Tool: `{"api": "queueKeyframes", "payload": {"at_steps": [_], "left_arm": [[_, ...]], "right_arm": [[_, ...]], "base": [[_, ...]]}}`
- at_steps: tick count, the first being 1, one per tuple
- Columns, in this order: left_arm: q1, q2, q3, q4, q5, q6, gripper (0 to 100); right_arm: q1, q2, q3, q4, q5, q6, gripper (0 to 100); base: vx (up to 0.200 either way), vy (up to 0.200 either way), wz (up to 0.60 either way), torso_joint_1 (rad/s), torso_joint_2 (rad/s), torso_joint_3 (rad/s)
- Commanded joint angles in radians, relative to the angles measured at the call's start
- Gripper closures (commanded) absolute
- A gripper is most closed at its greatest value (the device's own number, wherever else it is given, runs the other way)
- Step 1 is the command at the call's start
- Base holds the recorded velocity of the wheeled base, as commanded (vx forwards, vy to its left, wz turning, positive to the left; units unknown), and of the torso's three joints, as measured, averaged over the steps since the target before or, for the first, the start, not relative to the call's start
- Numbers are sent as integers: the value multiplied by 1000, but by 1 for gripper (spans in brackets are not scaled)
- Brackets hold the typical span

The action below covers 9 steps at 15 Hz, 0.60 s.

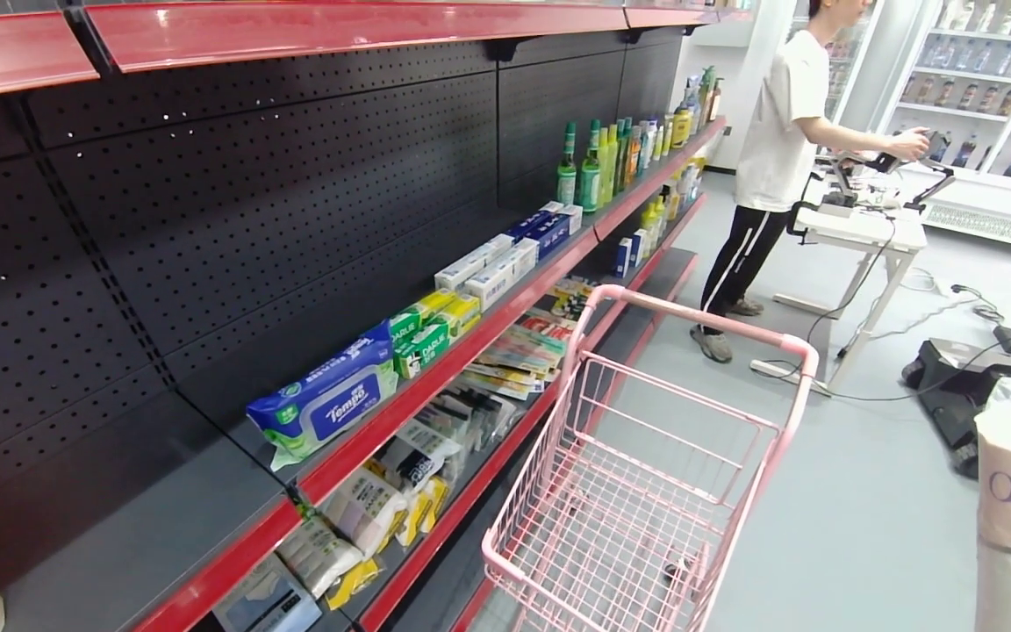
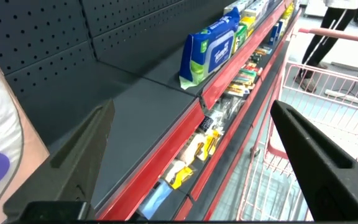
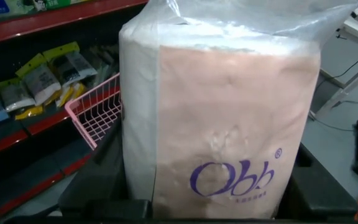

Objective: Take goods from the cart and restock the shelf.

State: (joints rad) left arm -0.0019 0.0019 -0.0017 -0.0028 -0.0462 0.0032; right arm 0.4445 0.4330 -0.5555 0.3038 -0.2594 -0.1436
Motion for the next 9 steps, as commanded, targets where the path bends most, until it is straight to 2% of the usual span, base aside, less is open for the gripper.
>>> {"api": "queueKeyframes", "payload": {"at_steps": [1, 4, 9], "left_arm": [[0, 1, 0, 0, 0, 0, 0], [-1, 1, 0, 0, 0, 0, 0], [0, 1, 0, 0, 0, 0, 0]], "right_arm": [[0, 4, 2, 0, 2, 1, 100], [0, 3, 22, 0, -4, 1, 100], [-1, 3, 36, -5, -6, 1, 100]], "base": [[0, 0, 0, 22, -76, -17], [0, 0, 0, 0, 0, 0], [0, 0, 600, 4, -1, 0]]}}
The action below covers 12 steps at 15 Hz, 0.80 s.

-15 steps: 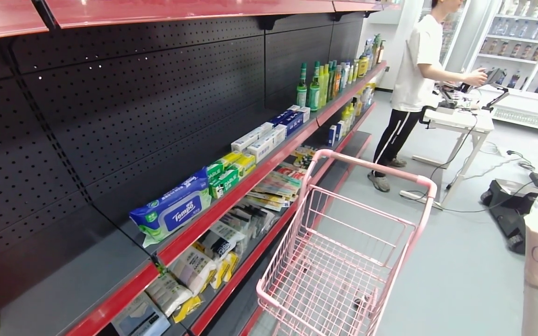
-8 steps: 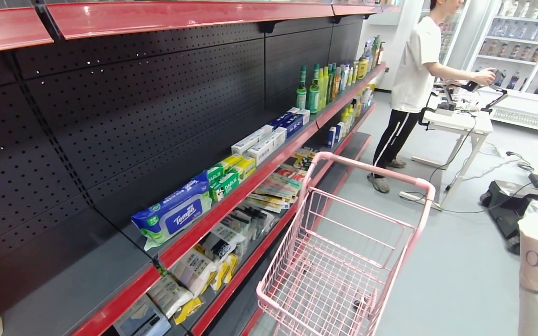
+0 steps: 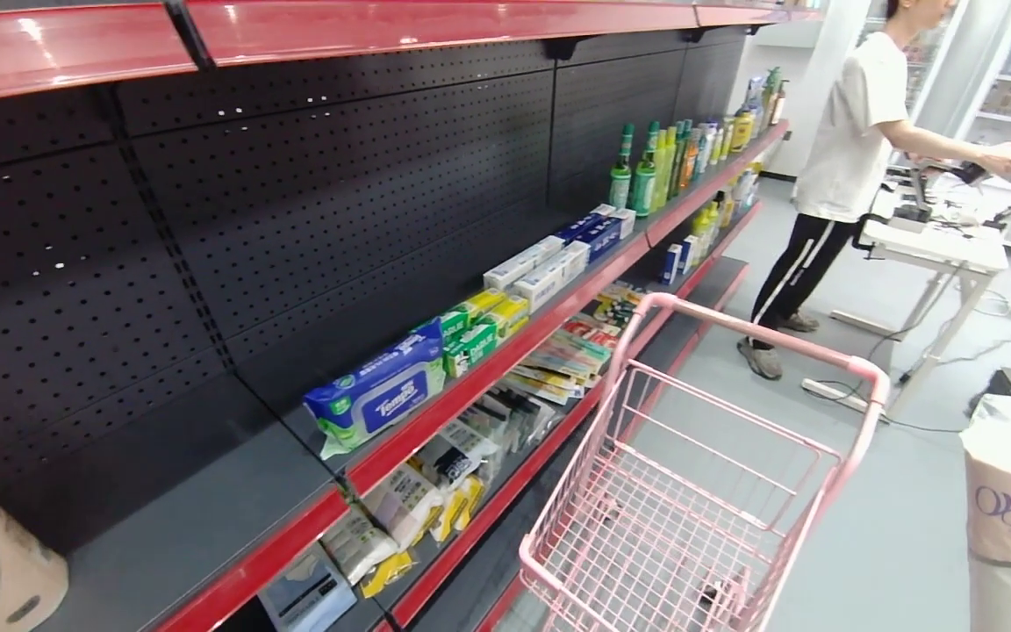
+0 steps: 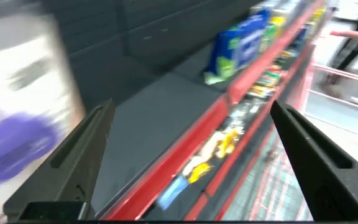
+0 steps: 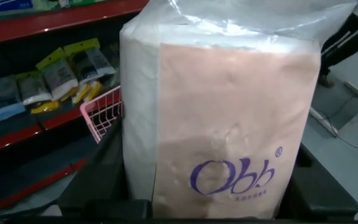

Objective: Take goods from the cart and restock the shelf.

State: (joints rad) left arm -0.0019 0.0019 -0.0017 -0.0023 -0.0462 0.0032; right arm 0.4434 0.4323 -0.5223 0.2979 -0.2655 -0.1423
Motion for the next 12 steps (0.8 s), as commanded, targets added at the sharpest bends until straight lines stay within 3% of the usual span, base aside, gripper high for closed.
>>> {"api": "queueKeyframes", "payload": {"at_steps": [1, 12], "left_arm": [[0, 1, 0, -1, 0, 0, 0], [-1, 1, 0, -1, 0, 0, 0]], "right_arm": [[0, 3, 2, 1, 0, 0, 100], [0, 6, 4, 1, 2, 0, 100]], "base": [[0, 0, 600, 17, 2, -2], [0, 0, 600, 0, 3, 1]]}}
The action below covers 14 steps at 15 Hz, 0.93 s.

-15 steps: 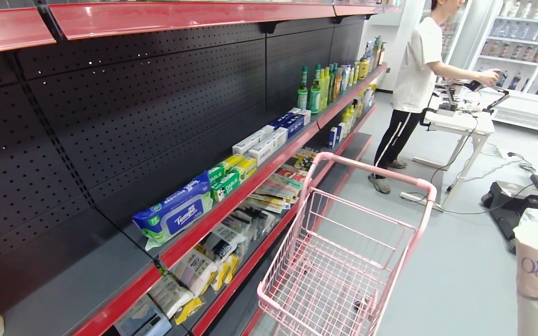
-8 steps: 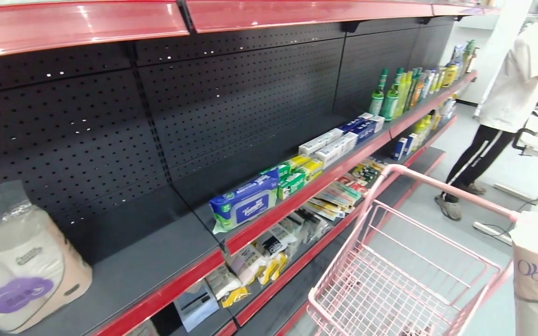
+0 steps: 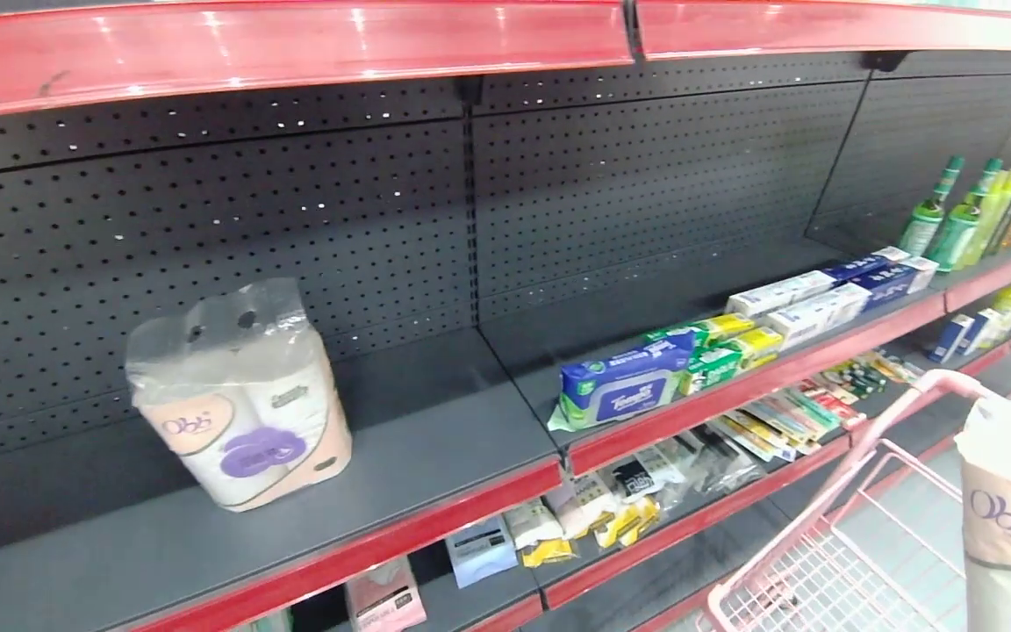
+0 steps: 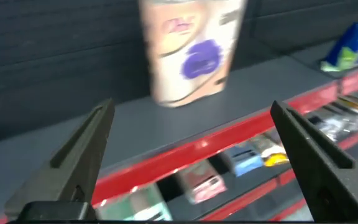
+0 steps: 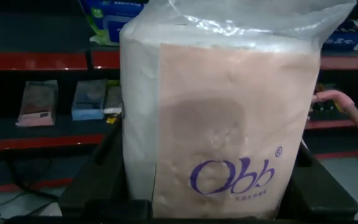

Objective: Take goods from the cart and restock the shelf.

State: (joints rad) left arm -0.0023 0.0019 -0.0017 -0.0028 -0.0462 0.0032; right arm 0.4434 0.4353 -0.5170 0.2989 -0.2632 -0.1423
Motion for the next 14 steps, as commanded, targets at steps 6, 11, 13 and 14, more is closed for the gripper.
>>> {"api": "queueKeyframes", "payload": {"at_steps": [6, 11, 13, 14], "left_arm": [[-1, 1, 0, 0, 0, 0, 0], [1, 1, 0, 0, 0, 1, 0], [-1, 0, 0, 0, 0, 3, 0], [-1, 4, 0, 0, -4, 8, 0]], "right_arm": [[0, 0, -1, -4, -2, -5, 100], [0, -104, 0, 6, -5, -26, 100], [1, -165, 29, 5, -5, -43, 100], [1, -230, 63, 5, -5, -54, 100]], "base": [[0, 0, 600, 2, 2, 5], [0, 0, 120, 1, 0, 0], [0, 0, 0, 0, 0, 0], [0, 0, 0, 0, 0, 0]]}}
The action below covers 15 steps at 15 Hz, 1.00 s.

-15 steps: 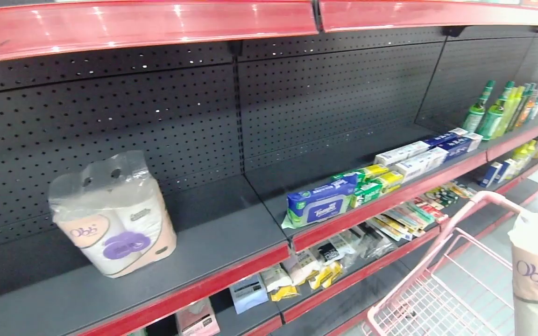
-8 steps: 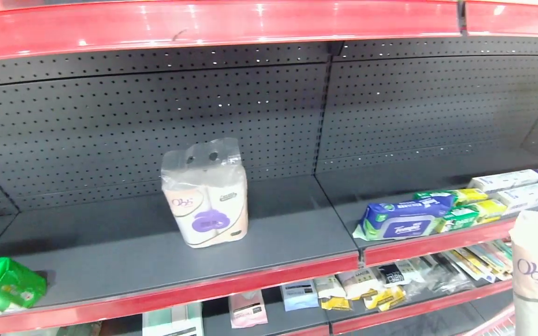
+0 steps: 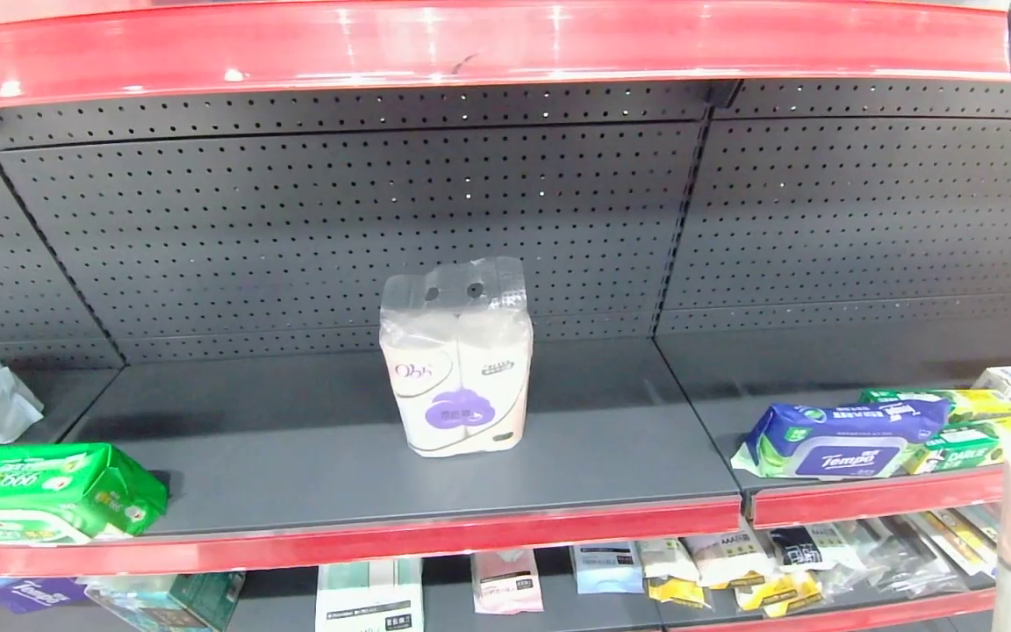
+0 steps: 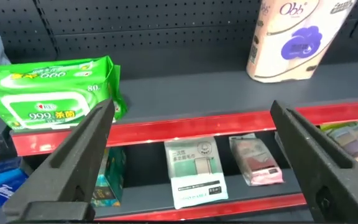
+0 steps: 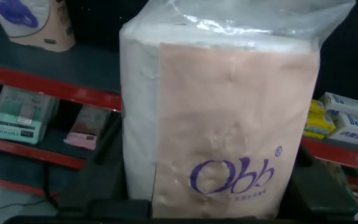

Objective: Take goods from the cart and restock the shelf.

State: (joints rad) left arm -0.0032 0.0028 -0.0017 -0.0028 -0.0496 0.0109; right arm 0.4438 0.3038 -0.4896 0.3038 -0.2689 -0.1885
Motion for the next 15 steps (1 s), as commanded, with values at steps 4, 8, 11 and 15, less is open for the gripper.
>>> {"api": "queueKeyframes", "payload": {"at_steps": [4, 8, 11, 15], "left_arm": [[0, 6, -1, -2, -6, 17, 0], [-1, 361, -319, -13, -9, -126, 0], [-1, 551, -386, -95, -13, -126, 0], [-3, 622, -294, -100, -110, 9, 0]], "right_arm": [[6, -160, 62, -3, 7, -3, 100], [7, -150, 63, -3, 8, 46, 100], [15, -104, 66, -14, 10, 60, 100], [-1, 57, 66, -158, -6, 118, 100]], "base": [[0, 0, 0, 0, 0, 0], [0, 0, 0, 0, 0, 0], [0, 0, 0, 0, 0, 0], [0, 0, 0, 0, 0, 0]]}}
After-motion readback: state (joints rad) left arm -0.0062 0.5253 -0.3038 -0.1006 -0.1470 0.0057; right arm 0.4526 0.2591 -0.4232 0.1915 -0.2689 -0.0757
